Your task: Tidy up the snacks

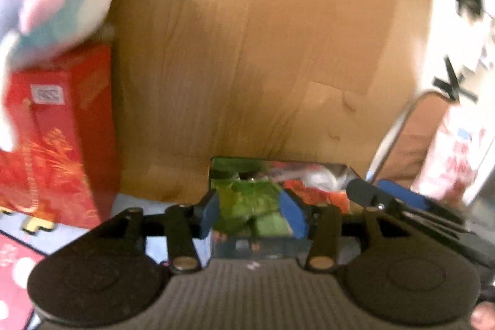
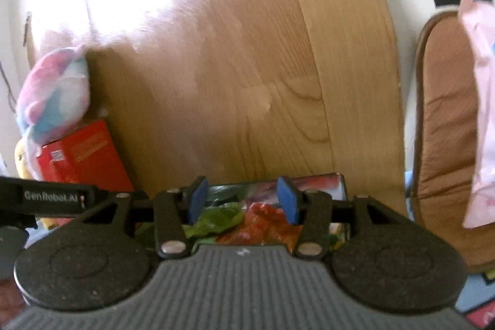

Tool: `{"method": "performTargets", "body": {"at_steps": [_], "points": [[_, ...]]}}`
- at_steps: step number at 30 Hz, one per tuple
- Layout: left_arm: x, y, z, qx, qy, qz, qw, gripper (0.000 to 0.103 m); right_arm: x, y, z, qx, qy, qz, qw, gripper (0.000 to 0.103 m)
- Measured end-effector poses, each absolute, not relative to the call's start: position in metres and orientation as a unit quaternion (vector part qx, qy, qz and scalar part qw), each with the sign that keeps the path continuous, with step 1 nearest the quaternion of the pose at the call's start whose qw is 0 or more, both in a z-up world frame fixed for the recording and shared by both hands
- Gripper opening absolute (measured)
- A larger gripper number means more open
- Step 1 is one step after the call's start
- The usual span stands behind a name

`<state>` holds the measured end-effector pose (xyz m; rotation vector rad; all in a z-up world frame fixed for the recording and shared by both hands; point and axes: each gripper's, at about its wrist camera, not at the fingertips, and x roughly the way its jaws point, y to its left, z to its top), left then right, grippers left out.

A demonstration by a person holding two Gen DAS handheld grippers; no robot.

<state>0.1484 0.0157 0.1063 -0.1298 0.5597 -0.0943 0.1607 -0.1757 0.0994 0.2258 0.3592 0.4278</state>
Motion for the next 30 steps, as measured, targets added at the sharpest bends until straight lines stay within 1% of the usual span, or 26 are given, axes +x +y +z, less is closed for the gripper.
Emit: {"method": "performTargets", "body": {"at_steps": [1,2,4,10,17,21,23,24,25,26,28,29,30], "points": [[0.138,0.01,0.106,-0.054,0.276,-0.04,0.959,0.052,0.147,-0.179,0.1,0.105,0.175,0.204,0.957,0.065],[0.128,0.011,0.104,-0.05,0.279,-0.04,0.958,0.053,0.131,-0.181,0.098,0.101,0.175,0.196,0.96,0.068],[0.108,0.006,0.099,-0.049,0.29,-0.042,0.955,0.053,0.11,-0.184,0.094,0.102,0.181,0.176,0.962,0.077],[0.053,-0.009,0.075,-0.042,0.321,-0.036,0.945,0.053,0.048,-0.206,0.074,0.146,0.235,0.139,0.951,0.079],[-0.007,-0.014,0.062,-0.026,0.323,-0.021,0.946,0.053,-0.003,-0.207,0.063,0.153,0.267,0.148,0.94,0.08],[-0.036,-0.013,0.057,-0.021,0.322,-0.011,0.946,0.056,-0.031,-0.208,0.062,0.167,0.27,0.151,0.936,0.086],[-0.05,-0.012,0.057,-0.018,0.318,-0.003,0.948,0.059,-0.044,-0.208,0.06,0.169,0.274,0.15,0.935,0.087],[-0.056,-0.012,0.057,-0.017,0.315,0.0,0.949,0.065,-0.049,-0.208,0.06,0.171,0.276,0.149,0.934,0.089],[-0.062,-0.011,0.057,-0.015,0.312,0.003,0.95,0.074,-0.053,-0.209,0.06,0.173,0.279,0.148,0.933,0.09],[-0.07,-0.011,0.059,-0.013,0.307,0.008,0.952,0.08,-0.057,-0.209,0.06,0.176,0.283,0.147,0.931,0.09],[-0.083,-0.012,0.063,-0.005,0.294,0.02,0.956,0.1,-0.063,-0.21,0.062,0.186,0.29,0.146,0.927,0.092],[-0.091,-0.013,0.067,-0.001,0.285,0.026,0.958,0.103,-0.067,-0.211,0.064,0.191,0.292,0.146,0.926,0.092],[-0.098,-0.014,0.07,0.002,0.279,0.03,0.96,0.103,-0.07,-0.211,0.066,0.195,0.292,0.146,0.925,0.093]]}}
